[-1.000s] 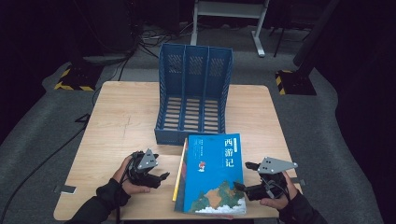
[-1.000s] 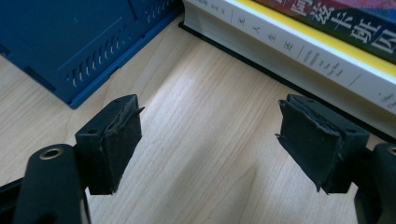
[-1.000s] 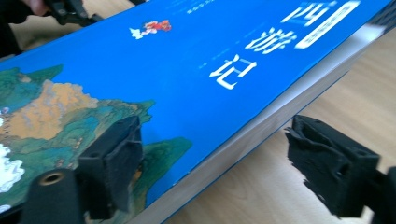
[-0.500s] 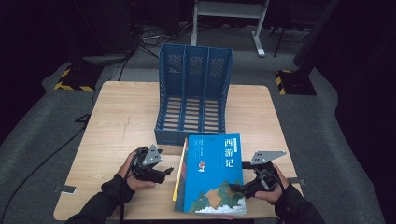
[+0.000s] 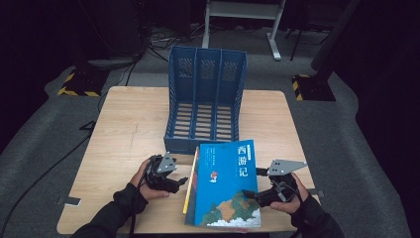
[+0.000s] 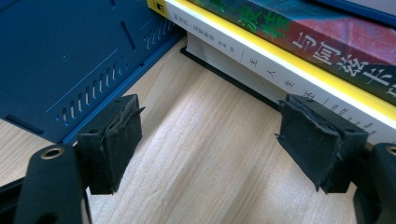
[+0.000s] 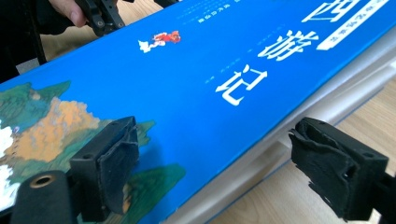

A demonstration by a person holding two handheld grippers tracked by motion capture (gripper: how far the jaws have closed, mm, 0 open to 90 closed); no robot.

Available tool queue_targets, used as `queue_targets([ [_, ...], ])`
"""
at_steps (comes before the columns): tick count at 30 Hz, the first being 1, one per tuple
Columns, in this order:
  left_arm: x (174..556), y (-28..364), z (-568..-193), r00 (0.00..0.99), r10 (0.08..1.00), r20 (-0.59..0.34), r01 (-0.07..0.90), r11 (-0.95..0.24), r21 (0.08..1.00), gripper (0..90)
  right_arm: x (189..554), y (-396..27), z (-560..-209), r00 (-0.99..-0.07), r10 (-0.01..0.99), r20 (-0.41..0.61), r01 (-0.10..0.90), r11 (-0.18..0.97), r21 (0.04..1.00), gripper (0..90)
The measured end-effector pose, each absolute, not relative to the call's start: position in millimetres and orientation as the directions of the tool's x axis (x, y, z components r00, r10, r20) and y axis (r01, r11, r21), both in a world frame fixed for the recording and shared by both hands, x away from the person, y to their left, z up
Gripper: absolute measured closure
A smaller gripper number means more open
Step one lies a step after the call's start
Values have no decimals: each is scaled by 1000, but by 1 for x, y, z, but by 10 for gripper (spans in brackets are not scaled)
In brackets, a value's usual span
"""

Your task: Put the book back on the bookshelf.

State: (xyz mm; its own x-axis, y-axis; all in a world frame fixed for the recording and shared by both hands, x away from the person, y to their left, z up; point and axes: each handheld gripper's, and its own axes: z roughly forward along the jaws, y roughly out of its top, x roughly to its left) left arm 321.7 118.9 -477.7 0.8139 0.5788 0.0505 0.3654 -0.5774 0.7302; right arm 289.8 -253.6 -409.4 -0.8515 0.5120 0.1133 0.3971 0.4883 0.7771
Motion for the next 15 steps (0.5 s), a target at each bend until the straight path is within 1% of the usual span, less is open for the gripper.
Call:
queue_targets([
  [3,322,119,-479,813,580,50,368,-578,728,215,297,-248,-410,-860,495,123,394,491,777,159],
  [5,321,119,-479,813,581,42,372,-573,730,215,302,-245,-412,-861,489,140,398,479,783,193],
  [9,321,118,-481,817,575,44,369,-579,727,216,308,-237,-415,-862,481,162,401,450,798,322],
  [10,321,118,-481,818,573,45,368,-581,726,216,310,-236,-415,-863,472,178,407,443,799,370],
  [12,320,117,-482,818,574,42,370,-581,725,216,313,-236,-416,-865,455,212,424,434,795,417],
  [14,321,116,-482,818,574,46,368,-583,724,216,316,-237,-418,-860,447,245,443,416,794,496],
  [15,321,116,-482,818,573,46,367,-583,725,216,317,-237,-419,-860,439,260,448,408,796,514],
])
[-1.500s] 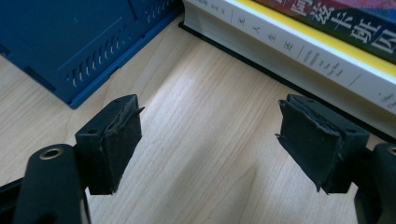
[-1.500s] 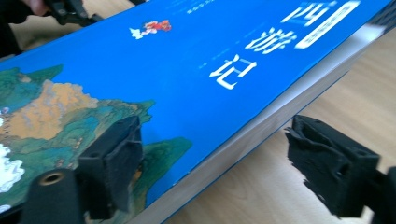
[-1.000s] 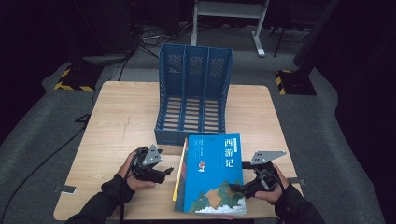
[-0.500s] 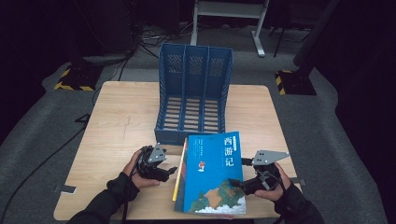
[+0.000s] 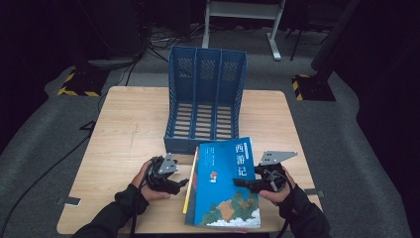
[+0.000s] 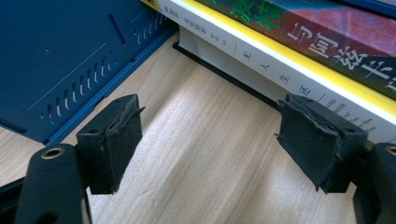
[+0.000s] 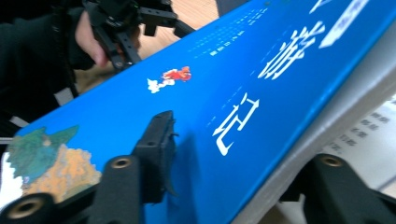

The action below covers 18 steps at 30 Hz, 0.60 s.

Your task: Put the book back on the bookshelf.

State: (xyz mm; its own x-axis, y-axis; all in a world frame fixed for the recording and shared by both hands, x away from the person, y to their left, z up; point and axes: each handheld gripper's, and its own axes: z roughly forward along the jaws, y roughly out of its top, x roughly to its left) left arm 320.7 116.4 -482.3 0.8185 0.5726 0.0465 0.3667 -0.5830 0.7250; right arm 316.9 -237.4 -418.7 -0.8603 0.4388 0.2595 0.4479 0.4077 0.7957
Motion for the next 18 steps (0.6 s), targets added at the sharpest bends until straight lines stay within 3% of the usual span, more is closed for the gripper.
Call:
queue_targets([
  [8,326,117,-480,809,587,46,365,-562,742,231,319,-234,-423,-868,422,263,432,379,818,604],
  [18,334,113,-479,786,617,37,381,-531,757,251,322,-220,-423,-868,427,252,421,365,830,633],
])
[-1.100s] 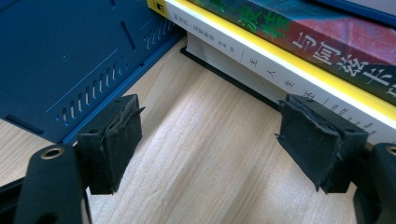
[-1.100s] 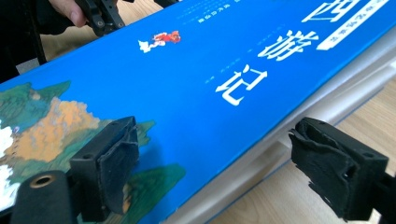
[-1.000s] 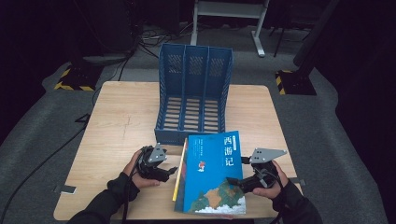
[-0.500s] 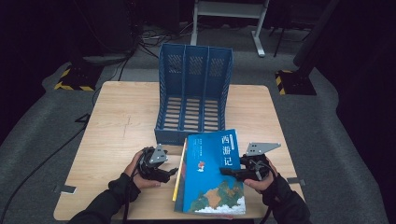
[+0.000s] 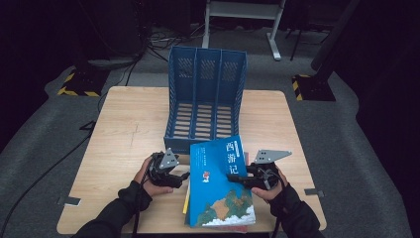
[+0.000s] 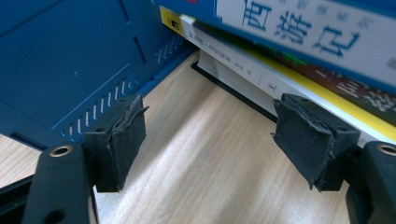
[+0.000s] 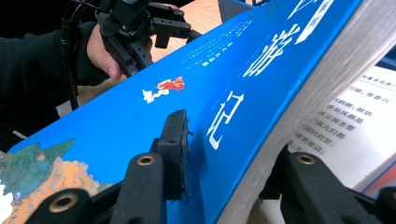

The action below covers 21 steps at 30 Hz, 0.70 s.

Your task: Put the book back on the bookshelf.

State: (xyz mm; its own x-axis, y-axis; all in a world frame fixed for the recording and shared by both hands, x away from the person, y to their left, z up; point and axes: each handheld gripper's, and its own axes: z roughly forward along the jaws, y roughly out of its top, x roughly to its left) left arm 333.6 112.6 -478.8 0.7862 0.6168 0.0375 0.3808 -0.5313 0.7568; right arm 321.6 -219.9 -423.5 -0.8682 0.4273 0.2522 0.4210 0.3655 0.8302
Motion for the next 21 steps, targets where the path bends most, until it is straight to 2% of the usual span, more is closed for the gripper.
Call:
queue_targets([
  [18,347,119,-479,763,646,29,392,-497,774,277,321,-204,-423,-878,426,219,392,375,840,631],
  [21,349,119,-479,774,633,23,383,-497,779,302,320,-204,-423,-883,421,210,379,372,847,631],
])
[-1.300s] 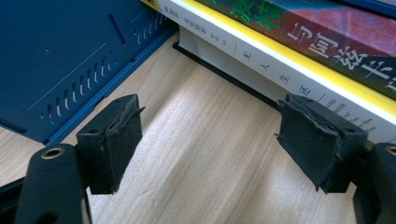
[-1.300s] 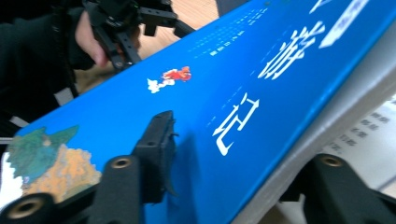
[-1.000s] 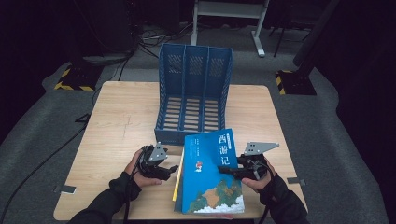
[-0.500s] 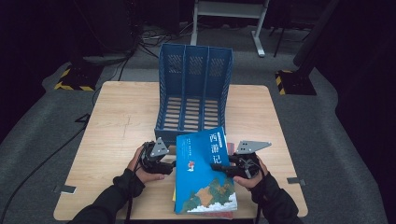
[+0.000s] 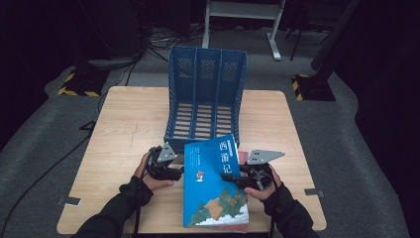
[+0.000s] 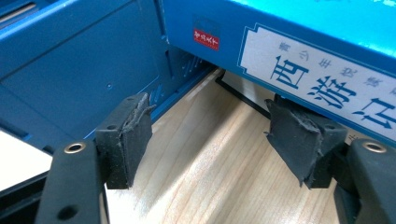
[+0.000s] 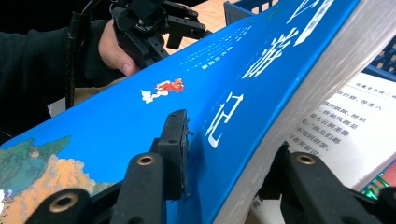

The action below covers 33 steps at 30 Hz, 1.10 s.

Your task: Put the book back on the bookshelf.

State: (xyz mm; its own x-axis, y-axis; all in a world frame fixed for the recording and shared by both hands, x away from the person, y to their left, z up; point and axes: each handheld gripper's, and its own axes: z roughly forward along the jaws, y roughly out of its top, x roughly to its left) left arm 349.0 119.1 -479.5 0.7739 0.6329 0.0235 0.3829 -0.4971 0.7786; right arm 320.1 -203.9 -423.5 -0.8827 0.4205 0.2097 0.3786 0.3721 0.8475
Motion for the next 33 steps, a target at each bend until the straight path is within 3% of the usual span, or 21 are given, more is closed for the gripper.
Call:
queue_targets([
  [4,350,117,-480,777,628,35,369,-500,783,397,319,-205,-424,-890,413,192,357,371,857,631],
  [14,357,116,-474,775,631,23,359,-471,806,476,315,-207,-422,-908,391,151,296,343,891,634],
  [18,354,116,-467,795,606,20,333,-464,821,599,311,-207,-416,-915,384,124,265,341,902,637],
  [33,347,114,-429,855,519,9,219,-376,900,827,303,-215,-397,-930,363,58,182,317,931,646],
])
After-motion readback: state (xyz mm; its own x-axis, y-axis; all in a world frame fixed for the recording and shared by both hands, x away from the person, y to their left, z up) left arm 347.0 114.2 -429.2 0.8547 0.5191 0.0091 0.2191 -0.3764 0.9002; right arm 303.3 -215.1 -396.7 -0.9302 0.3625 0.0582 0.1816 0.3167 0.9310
